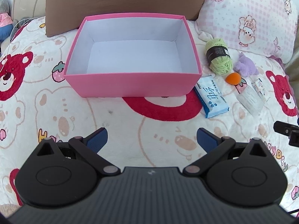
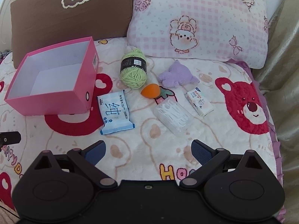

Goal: Organize objects

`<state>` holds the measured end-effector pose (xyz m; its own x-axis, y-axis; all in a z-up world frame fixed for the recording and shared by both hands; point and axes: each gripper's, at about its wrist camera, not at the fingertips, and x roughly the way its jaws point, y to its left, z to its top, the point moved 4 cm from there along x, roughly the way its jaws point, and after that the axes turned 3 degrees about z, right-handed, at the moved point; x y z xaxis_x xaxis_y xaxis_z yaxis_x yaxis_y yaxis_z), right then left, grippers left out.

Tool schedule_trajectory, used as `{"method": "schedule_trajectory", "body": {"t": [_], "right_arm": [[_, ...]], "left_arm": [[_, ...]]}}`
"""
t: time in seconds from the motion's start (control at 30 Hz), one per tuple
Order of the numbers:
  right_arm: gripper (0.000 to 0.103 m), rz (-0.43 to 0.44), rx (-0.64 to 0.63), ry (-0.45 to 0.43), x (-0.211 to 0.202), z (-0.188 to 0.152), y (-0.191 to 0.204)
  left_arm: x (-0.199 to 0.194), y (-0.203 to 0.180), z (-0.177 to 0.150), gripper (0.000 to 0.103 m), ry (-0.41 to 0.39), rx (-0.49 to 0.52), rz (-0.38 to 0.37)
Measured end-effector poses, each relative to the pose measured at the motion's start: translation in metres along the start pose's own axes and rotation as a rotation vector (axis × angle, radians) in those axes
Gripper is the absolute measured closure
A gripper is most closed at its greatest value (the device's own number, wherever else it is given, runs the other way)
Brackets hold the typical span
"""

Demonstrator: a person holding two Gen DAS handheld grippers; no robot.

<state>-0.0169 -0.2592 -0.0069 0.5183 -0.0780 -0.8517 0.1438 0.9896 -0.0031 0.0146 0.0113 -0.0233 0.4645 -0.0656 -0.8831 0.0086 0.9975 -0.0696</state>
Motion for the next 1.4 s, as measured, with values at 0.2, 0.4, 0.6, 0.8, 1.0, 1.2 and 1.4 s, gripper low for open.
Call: {"method": "schedule_trajectory", "body": {"t": [0.2, 0.4, 0.6, 0.8, 1.0, 1.2, 1.4], "right_arm": [[0.003, -0.038, -0.02, -0.004, 0.001, 0.0, -0.001], [0.003, -0.017, -0.015, 0.002, 0.001, 0.0, -0.001], [0.003, -0.003, -0.011, -0.016, -0.001, 0.001, -0.001], [0.004, 0.028, -0.002, -0.041, 0.0, 0.005, -0.005], [0.004, 0.077, -0.084, -0.24, -0.02, 0.015, -0.004], [0.004, 0.185, -0.153, -0.255, -0.005, 0.03, -0.012], [0.004, 0.272, -0.206, -0.165, 0.032, 0.034, -0.015]], "left_arm": [[0.002, 0.0, -0.001, 0.0, 0.004, 0.001, 0.0], [0.001, -0.002, -0.002, 0.0, 0.005, 0.008, -0.005], [-0.001, -0.005, -0.001, 0.0, 0.004, 0.0, -0.018], [0.002, -0.02, 0.005, 0.0, 0.008, -0.005, -0.033], [0.009, -0.041, 0.013, 0.002, 0.007, -0.018, -0.043], [0.019, -0.064, 0.025, 0.001, -0.045, 0.027, -0.002], [0.048, -0.074, 0.03, 0.002, -0.035, 0.022, 0.01]]}}
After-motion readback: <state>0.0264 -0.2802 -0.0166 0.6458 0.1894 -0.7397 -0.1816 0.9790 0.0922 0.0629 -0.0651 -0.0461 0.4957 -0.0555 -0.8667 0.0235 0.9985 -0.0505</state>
